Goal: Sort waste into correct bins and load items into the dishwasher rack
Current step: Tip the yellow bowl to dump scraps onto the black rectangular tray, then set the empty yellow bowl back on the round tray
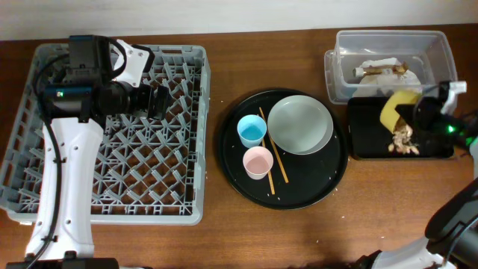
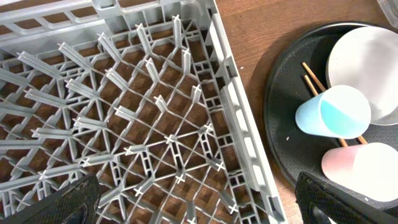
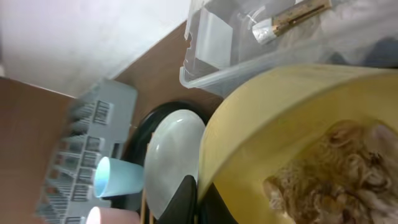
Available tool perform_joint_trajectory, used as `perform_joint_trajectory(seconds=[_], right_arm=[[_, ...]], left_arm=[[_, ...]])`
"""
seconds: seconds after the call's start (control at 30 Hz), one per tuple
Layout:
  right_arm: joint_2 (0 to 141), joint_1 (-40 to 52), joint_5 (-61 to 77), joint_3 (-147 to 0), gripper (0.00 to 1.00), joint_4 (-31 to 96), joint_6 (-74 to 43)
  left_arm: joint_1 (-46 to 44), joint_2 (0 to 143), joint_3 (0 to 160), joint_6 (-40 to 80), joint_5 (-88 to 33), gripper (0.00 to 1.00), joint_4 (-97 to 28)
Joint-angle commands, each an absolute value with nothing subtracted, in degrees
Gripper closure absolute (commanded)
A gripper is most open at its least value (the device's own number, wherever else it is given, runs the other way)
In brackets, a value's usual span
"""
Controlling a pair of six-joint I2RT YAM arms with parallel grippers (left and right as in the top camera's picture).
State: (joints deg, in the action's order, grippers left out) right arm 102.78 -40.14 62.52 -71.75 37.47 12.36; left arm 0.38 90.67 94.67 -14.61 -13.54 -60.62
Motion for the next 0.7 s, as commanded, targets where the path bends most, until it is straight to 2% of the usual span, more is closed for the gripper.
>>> perform_joint_trajectory(seconds=[0.0, 0.1, 0.23, 0.33, 0.5, 0.67], right_arm=[[102.72, -42.89, 76.84, -69.49, 0.96, 35.05, 13.06], [102.72, -44.49, 88.4, -69.49, 0.96, 34.83, 13.08], [102.72, -44.75, 88.88, -69.49, 0.96, 34.0, 9.54], [102.72, -44.75, 88.9, -69.49, 0.96, 29.87, -3.42], [102.72, -44.75, 88.84, -69.49, 0.96, 28.36, -13.23], [102.63, -44.51, 88.92, -69.49, 0.96, 25.02, -29.06]], left_arm=[[0.16, 90.96, 95.72, -15.31, -14.17, 0.0, -60.58], [0.16, 90.96, 95.72, -15.29, -14.15, 0.0, -60.58], [0.16, 90.96, 95.72, -15.29, -14.15, 0.0, -60.58], [0.16, 90.96, 95.72, -15.31, -14.17, 0.0, -60.58], [0.16, 90.96, 95.72, -15.31, -14.15, 0.0, -60.58], [0.16, 90.96, 95.72, -15.29, -14.17, 0.0, -60.58]])
